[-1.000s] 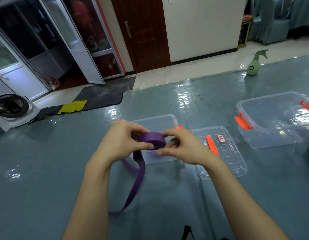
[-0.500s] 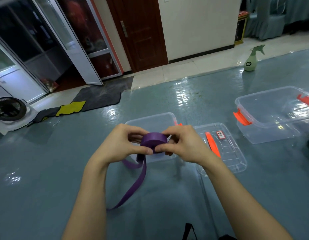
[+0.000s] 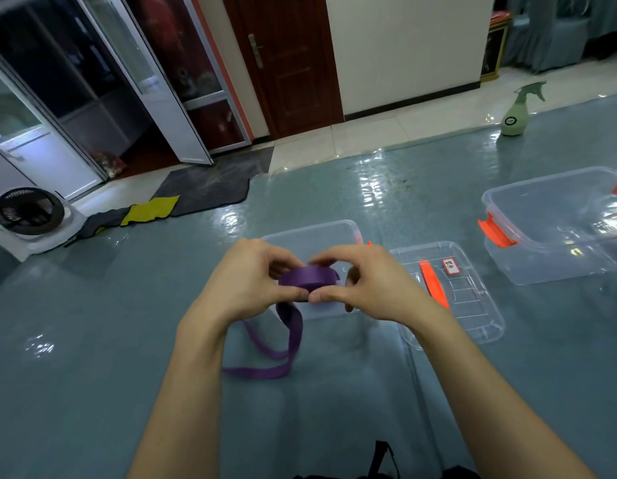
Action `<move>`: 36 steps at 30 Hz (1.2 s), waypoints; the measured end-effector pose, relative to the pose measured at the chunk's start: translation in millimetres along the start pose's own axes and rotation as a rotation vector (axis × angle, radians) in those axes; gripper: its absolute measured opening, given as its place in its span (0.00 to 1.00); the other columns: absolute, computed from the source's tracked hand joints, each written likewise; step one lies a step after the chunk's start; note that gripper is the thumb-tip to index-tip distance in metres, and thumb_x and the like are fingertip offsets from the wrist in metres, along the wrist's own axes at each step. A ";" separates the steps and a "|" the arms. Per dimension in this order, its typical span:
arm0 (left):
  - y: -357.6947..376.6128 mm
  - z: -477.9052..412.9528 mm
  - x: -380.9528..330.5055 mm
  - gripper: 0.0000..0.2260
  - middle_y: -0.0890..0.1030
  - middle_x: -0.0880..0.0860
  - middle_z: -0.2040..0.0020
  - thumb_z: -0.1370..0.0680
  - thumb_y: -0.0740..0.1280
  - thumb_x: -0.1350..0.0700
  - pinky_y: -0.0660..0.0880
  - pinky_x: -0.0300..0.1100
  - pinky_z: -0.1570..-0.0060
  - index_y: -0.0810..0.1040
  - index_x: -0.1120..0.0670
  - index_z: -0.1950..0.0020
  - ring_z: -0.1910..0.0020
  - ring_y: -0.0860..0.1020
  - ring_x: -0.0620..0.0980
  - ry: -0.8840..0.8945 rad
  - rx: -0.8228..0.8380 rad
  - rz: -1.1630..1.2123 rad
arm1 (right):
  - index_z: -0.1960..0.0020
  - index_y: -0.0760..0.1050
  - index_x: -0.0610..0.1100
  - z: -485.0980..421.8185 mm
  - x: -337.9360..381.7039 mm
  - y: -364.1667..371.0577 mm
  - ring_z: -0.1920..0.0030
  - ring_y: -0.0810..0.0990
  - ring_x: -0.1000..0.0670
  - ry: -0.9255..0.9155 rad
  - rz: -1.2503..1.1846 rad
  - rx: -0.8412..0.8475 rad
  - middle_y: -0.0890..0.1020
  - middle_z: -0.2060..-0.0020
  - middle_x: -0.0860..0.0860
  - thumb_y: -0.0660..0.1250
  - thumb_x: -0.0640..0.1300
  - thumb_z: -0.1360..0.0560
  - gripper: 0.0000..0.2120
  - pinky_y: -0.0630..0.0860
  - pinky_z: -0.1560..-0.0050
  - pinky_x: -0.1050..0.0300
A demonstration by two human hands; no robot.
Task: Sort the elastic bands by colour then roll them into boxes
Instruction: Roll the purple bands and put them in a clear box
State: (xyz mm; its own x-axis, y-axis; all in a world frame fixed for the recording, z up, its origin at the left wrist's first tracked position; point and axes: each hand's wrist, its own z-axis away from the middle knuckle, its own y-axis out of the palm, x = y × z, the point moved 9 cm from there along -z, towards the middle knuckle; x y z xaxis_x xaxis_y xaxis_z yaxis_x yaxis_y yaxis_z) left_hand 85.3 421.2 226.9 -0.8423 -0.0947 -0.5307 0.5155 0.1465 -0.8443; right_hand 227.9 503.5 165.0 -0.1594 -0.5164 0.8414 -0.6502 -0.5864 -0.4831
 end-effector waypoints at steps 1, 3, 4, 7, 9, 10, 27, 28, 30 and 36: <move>3.8 -0.8 -2.6 0.12 0.89 0.45 0.60 0.32 0.88 0.51 0.85 0.50 0.49 0.92 0.47 0.51 0.57 0.88 0.44 0.001 0.026 -0.055 | 0.44 0.86 0.57 -1.9 1.5 2.2 0.68 0.82 0.58 -0.020 0.087 0.000 0.86 0.58 0.63 0.83 0.58 0.30 0.17 0.73 0.66 0.66; 7.6 -3.1 -8.6 0.12 0.89 0.46 0.60 0.32 0.87 0.47 0.84 0.51 0.49 0.91 0.46 0.50 0.56 0.88 0.46 0.013 0.067 -0.164 | 0.46 0.85 0.54 -3.8 1.7 7.7 0.64 0.80 0.58 -0.033 0.222 -0.003 0.84 0.63 0.60 0.81 0.59 0.28 0.14 0.73 0.62 0.62; 7.8 -4.6 -11.7 0.13 0.89 0.46 0.59 0.31 0.86 0.45 0.84 0.51 0.50 0.91 0.45 0.50 0.55 0.88 0.46 0.025 0.082 -0.215 | 0.46 0.84 0.53 -3.8 1.7 9.9 0.63 0.79 0.57 -0.041 0.258 -0.005 0.83 0.62 0.59 0.80 0.59 0.27 0.14 0.73 0.60 0.59; 5.8 -9.8 -21.0 0.13 0.89 0.46 0.60 0.31 0.84 0.42 0.83 0.49 0.51 0.91 0.45 0.51 0.57 0.87 0.46 0.071 0.096 -0.341 | 0.46 0.82 0.53 -3.6 4.2 14.6 0.61 0.77 0.56 -0.073 0.335 0.015 0.83 0.57 0.57 0.77 0.60 0.24 0.14 0.76 0.57 0.54; 5.9 -13.7 -24.1 0.12 0.89 0.46 0.60 0.31 0.84 0.43 0.83 0.50 0.52 0.91 0.45 0.51 0.57 0.86 0.48 0.102 0.099 -0.392 | 0.48 0.82 0.52 -4.7 7.7 13.8 0.63 0.76 0.55 -0.095 0.350 0.010 0.83 0.60 0.56 0.78 0.59 0.25 0.13 0.75 0.58 0.53; 5.5 -14.9 -23.2 0.12 0.89 0.46 0.59 0.31 0.84 0.43 0.83 0.49 0.52 0.91 0.44 0.51 0.57 0.87 0.47 0.105 0.101 -0.370 | 0.48 0.83 0.51 -4.8 8.4 10.5 0.64 0.75 0.56 -0.102 0.321 -0.011 0.82 0.62 0.56 0.79 0.57 0.25 0.12 0.74 0.59 0.54; -12.8 -1.0 5.5 0.15 0.91 0.49 0.57 0.33 0.88 0.59 0.87 0.45 0.48 0.91 0.53 0.48 0.56 0.90 0.47 -0.007 -0.016 0.220 | 0.38 0.83 0.48 -3.3 -14.0 8.7 0.61 0.88 0.57 0.041 -0.242 0.017 0.89 0.49 0.51 0.86 0.51 0.31 0.25 0.82 0.59 0.60; -9.2 -4.0 1.0 0.14 0.90 0.49 0.58 0.32 0.88 0.57 0.86 0.46 0.49 0.91 0.51 0.49 0.57 0.89 0.46 0.010 0.028 0.010 | 0.38 0.82 0.54 -3.6 -13.6 8.7 0.62 0.85 0.65 0.031 -0.009 0.020 0.88 0.50 0.56 0.86 0.58 0.34 0.28 0.78 0.59 0.63; 4.1 -9.1 -14.1 0.12 0.89 0.49 0.59 0.31 0.86 0.52 0.84 0.49 0.52 0.91 0.50 0.49 0.58 0.87 0.48 0.086 0.117 -0.318 | 0.38 0.83 0.59 -4.7 -7.9 12.3 0.65 0.80 0.69 -0.002 0.250 0.024 0.86 0.56 0.60 0.84 0.64 0.34 0.28 0.76 0.59 0.61; -1.8 -9.7 -15.4 0.20 0.90 0.45 0.53 0.33 0.88 0.53 0.84 0.39 0.46 0.89 0.49 0.44 0.52 0.88 0.41 0.062 0.077 -0.059 | 0.52 0.87 0.51 0.5 -10.6 -1.4 0.71 0.83 0.52 0.017 -0.041 -0.063 0.83 0.73 0.53 0.85 0.56 0.31 0.14 0.80 0.64 0.52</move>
State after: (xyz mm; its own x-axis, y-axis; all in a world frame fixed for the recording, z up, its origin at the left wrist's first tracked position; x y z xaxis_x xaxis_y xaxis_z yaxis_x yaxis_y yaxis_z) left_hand 95.7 431.9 237.3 -0.8784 -0.0396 -0.4763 0.4733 0.0666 -0.8784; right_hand 230.9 509.5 156.6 -0.1435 -0.4820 0.8644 -0.7021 -0.5660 -0.4321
